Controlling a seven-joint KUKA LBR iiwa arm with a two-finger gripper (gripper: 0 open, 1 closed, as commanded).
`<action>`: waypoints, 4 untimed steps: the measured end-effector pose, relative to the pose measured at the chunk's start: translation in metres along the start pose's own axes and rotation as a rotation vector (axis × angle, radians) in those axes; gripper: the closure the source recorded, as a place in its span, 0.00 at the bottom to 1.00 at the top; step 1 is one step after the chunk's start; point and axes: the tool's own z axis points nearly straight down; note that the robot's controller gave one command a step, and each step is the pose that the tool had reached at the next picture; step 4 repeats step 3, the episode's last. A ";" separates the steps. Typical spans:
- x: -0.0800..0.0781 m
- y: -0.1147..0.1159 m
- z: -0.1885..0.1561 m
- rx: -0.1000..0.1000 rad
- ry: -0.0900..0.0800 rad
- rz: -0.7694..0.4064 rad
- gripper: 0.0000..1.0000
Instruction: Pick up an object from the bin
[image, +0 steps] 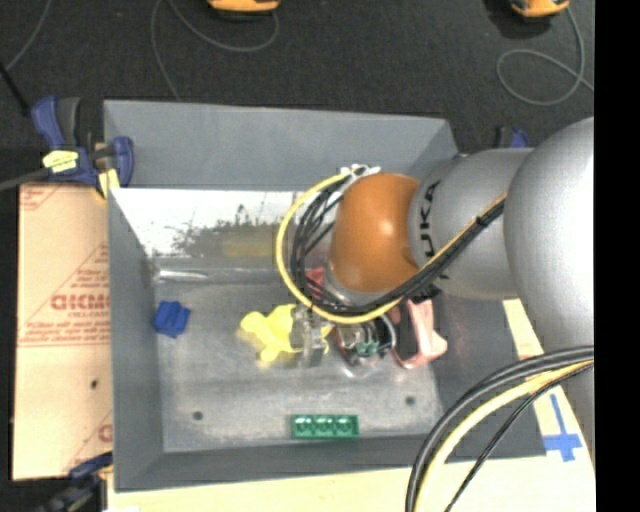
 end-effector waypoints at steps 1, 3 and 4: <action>-0.006 -0.004 -0.095 0.000 -0.004 0.026 1.00; -0.009 -0.004 -0.136 -0.001 0.003 0.060 1.00; -0.009 -0.004 -0.136 -0.001 0.003 0.060 1.00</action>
Offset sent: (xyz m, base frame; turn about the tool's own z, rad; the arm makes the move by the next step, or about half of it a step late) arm 0.0000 0.0000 0.0000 0.0000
